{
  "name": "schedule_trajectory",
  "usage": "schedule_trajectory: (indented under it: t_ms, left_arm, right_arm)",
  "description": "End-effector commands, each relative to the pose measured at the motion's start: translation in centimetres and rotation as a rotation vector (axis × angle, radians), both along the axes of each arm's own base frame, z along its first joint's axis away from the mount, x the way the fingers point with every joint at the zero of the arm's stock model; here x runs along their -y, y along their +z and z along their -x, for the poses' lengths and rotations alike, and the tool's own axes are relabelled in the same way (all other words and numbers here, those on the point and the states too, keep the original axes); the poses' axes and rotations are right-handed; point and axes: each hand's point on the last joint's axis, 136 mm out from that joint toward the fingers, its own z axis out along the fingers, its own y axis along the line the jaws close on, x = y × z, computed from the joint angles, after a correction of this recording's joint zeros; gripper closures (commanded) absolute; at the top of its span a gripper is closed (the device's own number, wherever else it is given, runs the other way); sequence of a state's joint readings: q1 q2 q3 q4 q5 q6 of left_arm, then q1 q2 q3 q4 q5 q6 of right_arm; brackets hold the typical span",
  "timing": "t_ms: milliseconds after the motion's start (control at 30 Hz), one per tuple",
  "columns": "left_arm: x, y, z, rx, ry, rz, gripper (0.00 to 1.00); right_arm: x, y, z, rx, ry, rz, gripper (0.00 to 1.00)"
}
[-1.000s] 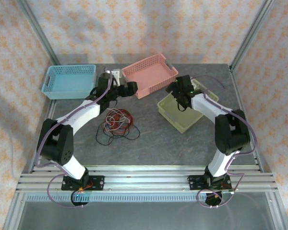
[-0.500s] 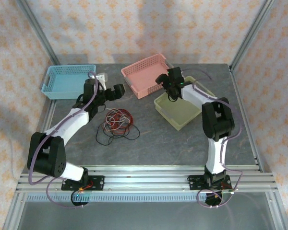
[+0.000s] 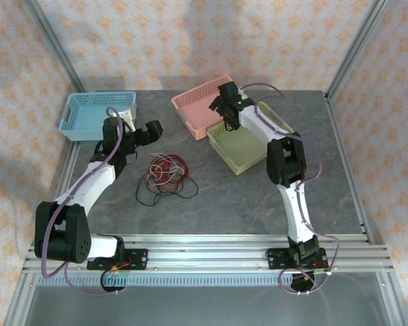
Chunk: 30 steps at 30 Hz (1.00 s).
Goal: Untangle the cables
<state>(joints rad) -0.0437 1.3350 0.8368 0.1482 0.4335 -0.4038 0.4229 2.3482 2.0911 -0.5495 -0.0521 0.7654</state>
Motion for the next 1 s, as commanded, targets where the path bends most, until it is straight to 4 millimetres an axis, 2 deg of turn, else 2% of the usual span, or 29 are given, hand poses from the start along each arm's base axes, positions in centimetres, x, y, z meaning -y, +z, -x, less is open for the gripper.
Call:
schedule_trajectory:
  t_ms: [0, 233, 567, 733, 867, 967]
  left_arm:
    - [0.0, 0.6, 0.2, 0.027, -0.006, 0.021, 0.01]
    - [0.5, 0.5, 0.4, 0.036, -0.033, 0.035, 0.01]
    - [1.6, -0.3, 0.0, 0.013, -0.087, 0.073, 0.01]
    - [3.6, -1.3, -0.1, -0.012, -0.153, 0.088, 0.01]
    - [5.3, -1.8, -0.2, -0.024, -0.199, 0.090, 0.01]
    - [7.0, -2.0, -0.2, -0.031, -0.238, 0.069, 0.01]
  right_arm:
    - [1.7, -1.5, 0.7, -0.063, -0.031, 0.122, 0.10]
    - [1.8, -2.3, 0.3, -0.080, -0.013, 0.158, 0.33]
    - [2.9, -0.2, 0.1, -0.048, 0.001, 0.240, 0.64]
    - [3.3, 0.2, 0.3, -0.038, 0.058, 0.286, 0.73]
    - [4.0, 0.6, 0.5, -0.036, 0.103, 0.326, 0.74]
    - [5.3, 1.3, 0.6, -0.030, 0.139, 0.383, 0.74]
